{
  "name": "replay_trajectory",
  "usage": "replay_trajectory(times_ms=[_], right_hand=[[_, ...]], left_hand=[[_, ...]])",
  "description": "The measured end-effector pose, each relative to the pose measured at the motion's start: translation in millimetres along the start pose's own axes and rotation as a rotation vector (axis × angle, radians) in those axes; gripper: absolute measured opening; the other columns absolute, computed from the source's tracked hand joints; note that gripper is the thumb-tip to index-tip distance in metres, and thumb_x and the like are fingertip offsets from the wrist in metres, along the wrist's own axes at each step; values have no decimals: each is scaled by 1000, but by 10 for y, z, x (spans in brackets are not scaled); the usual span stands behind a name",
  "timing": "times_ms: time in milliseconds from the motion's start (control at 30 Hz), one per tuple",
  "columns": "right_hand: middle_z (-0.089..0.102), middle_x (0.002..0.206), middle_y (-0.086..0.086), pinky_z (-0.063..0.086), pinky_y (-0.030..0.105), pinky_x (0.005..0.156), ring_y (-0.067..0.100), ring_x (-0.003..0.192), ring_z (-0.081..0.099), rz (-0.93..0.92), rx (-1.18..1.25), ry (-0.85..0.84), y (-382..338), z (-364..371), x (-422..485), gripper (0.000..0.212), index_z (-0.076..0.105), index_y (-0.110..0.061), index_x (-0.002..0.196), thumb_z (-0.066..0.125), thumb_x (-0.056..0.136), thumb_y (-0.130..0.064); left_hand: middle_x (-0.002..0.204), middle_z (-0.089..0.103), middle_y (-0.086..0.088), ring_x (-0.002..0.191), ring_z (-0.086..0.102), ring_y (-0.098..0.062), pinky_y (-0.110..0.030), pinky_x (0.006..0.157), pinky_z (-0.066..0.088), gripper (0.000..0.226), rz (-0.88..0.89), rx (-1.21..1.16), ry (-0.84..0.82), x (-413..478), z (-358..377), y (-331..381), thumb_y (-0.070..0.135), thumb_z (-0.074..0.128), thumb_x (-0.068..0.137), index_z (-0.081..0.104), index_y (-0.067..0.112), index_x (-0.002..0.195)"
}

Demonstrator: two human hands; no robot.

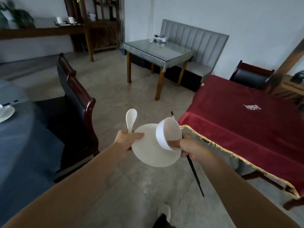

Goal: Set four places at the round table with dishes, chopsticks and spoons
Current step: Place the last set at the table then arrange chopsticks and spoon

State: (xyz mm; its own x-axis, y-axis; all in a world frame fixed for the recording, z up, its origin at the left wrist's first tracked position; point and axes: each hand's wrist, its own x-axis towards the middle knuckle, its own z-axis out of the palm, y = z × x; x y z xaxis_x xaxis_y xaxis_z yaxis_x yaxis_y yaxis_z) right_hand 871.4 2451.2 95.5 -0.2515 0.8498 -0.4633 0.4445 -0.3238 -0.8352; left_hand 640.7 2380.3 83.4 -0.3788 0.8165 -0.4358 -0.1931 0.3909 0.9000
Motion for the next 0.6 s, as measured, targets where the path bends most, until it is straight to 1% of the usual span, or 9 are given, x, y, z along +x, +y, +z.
replay_trajectory(times_ms=[33,67,100,133,167,267,400,500,600], right_hand=[[61,67,4,21,24,44,16,50,40,-7,-7,-8,-186,-46,447,20,71,-12,95,82,79,-16],[63,71,6,22,25,46,19,55,43,-12,-15,-18,-375,-75,903,21,71,-12,96,82,79,-16],[65,75,8,23,27,48,21,61,46,-15,-18,-25,-568,-90,1365,20,71,-13,96,82,79,-15],[67,79,9,24,28,50,22,67,49,-22,-19,-34,-785,-91,1829,20,71,-13,97,81,80,-15],[68,82,9,24,28,50,23,70,49,-30,-25,-49,-1014,-75,2283,21,71,-13,98,80,80,-15],[67,85,9,23,28,50,22,70,48,-28,-45,-132,-1854,118,3580,23,68,-15,102,79,81,-14],[64,77,3,22,21,39,12,49,43,-38,-110,-263,-3033,709,5047,33,64,-16,105,83,79,-18],[65,77,4,20,21,38,14,49,39,-105,-161,-350,-3910,1300,6280,30,67,-16,100,85,76,-20],[67,83,8,21,24,39,14,52,41,-155,-155,-395,-4722,1974,7495,32,65,-14,103,84,77,-17]], left_hand=[[87,76,-11,79,74,-28,-37,67,61,27,14,9,1,449,54,170,17,84,74,71,6,95],[82,75,-9,72,73,-24,-32,57,60,25,29,13,5,899,101,334,17,84,74,71,5,94],[76,74,-6,62,72,-19,-26,46,54,23,40,8,11,1349,139,501,16,83,75,71,6,91],[71,73,-4,54,70,-14,-22,41,49,20,42,1,25,1791,154,673,15,84,75,71,7,88],[71,74,-4,53,70,-13,-22,41,50,19,34,-9,43,2209,136,844,15,84,75,71,7,86],[84,76,-10,69,74,-22,-34,58,61,23,6,-42,127,3345,-105,1419,17,85,74,72,6,90],[77,76,-8,65,73,-23,-30,52,56,25,-17,-78,299,4673,-760,2148,19,85,72,72,6,89],[78,74,-10,66,72,-26,-32,56,55,24,23,-111,394,5796,-1365,2681,19,85,72,73,5,88],[72,71,-7,55,67,-19,-27,46,51,20,85,-127,468,6971,-1996,3235,18,83,74,72,6,86]])
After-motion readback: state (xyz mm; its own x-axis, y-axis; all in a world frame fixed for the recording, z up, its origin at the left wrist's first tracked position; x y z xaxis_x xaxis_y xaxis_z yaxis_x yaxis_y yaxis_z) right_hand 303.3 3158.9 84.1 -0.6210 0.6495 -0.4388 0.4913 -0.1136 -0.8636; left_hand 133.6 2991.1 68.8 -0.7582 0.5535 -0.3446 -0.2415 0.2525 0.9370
